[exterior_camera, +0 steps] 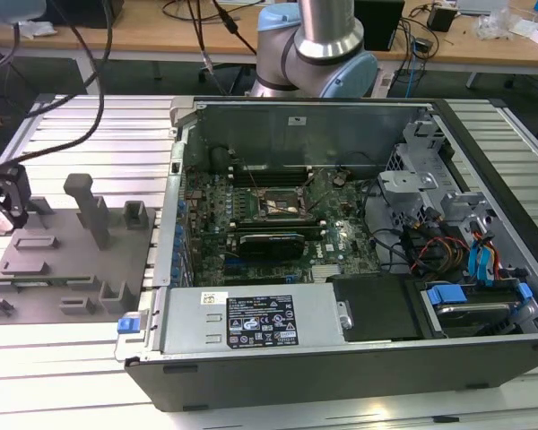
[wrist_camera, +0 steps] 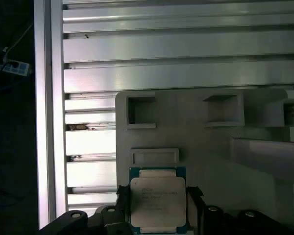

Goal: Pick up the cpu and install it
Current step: 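Pick up the cpu and move it towards the insertion slot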

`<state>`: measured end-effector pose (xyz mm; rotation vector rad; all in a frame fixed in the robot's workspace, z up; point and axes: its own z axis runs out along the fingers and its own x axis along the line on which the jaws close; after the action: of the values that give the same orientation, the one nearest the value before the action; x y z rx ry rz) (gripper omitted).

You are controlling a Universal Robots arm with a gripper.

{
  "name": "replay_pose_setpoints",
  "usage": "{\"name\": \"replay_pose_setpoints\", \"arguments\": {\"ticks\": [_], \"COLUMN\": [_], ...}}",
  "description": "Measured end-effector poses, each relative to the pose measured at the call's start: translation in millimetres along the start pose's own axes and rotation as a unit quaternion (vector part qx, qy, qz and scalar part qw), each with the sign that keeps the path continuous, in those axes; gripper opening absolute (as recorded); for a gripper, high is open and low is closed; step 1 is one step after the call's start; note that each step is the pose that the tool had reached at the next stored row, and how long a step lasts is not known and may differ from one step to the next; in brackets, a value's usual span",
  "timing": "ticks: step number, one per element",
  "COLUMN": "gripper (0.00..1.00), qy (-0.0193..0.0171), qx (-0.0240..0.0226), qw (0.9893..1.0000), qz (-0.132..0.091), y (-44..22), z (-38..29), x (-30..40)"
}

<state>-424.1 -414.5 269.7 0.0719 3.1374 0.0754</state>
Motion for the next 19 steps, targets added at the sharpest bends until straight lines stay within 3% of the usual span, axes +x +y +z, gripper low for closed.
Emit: {"name": "replay_pose_setpoints", "arguments": {"ticks": [5, 16, 19], "gripper": [0.55, 0.55, 0.55], "qy": [0.0000, 0.0000, 0.0000], "qx": [0.0000, 0.0000, 0.0000], "qw": [1.0000, 1.0000, 1.0000], "qz": [0.000, 0.000, 0.000], "y": [1.4, 3.7, 4.5], "z": [-24.0, -63.2, -77.2], "x": [0.0, 0.0, 0.0]}}
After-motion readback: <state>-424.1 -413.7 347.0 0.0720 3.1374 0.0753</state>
